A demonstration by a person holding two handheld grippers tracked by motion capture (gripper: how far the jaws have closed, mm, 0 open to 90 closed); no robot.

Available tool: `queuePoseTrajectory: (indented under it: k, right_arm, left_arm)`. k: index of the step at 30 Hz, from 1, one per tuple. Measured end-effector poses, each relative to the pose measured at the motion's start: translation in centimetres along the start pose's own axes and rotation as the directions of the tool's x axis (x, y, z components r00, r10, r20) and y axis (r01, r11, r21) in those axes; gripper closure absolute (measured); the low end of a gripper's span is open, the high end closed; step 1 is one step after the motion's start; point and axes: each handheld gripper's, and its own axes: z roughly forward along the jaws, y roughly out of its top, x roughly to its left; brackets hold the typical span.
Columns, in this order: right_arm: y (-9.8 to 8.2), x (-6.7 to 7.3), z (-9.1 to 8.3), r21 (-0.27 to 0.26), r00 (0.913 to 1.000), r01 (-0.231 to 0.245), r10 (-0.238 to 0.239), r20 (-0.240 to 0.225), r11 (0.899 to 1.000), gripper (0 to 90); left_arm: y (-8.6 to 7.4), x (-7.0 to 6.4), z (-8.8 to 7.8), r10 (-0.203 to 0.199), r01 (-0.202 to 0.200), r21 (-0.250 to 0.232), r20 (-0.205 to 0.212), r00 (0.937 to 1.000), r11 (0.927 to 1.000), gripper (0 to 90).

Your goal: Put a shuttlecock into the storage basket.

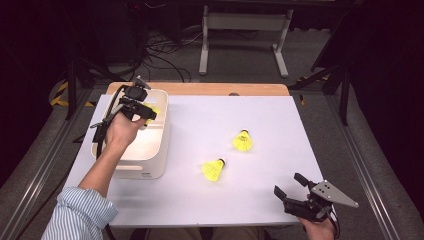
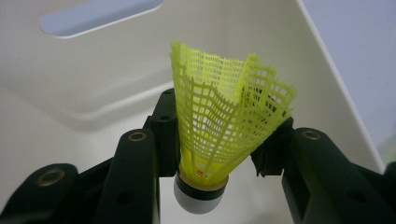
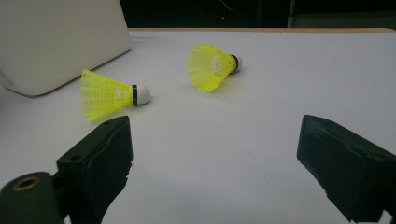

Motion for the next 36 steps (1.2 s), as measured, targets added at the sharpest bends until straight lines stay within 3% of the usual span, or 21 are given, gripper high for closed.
queuePoseTrajectory:
  k: [2, 17, 24, 28, 36]
  right_arm:
    - [0.0, 0.0, 0.0, 0.002, 1.0, 0.003, -0.003, -0.002, 1.0, 11.1]
    - [0.0, 0.0, 0.1, 0.002, 1.0, 0.004, -0.004, -0.006, 1.0, 11.0]
    - [0.0, 0.0, 0.1, 0.004, 1.0, 0.004, -0.004, -0.007, 1.0, 11.1]
    - [0.0, 0.1, 0.2, 0.007, 1.0, 0.006, -0.006, -0.006, 1.0, 11.0]
    - [0.0, 0.2, 0.2, 0.007, 0.9999, 0.009, -0.009, -0.012, 1.0, 11.1]
  left_arm:
    - [0.1, 0.0, 0.5, 0.002, -0.002, 0.009, -0.017, 0.9998, 1.0, 60.3]
    - [0.3, 0.7, 2.6, -0.018, 0.02, 0.055, -0.035, 0.9992, 0.9983, 59.8]
    - [0.3, 0.8, 3.2, -0.019, 0.021, 0.079, -0.025, 0.9995, 0.9967, 59.4]
    - [0.3, 0.8, 3.6, -0.015, 0.019, 0.096, -0.048, 0.9988, 0.9952, 58.9]
    - [0.3, 1.0, 3.9, -0.019, 0.024, 0.102, -0.05, 0.9986, 0.9945, 57.6]
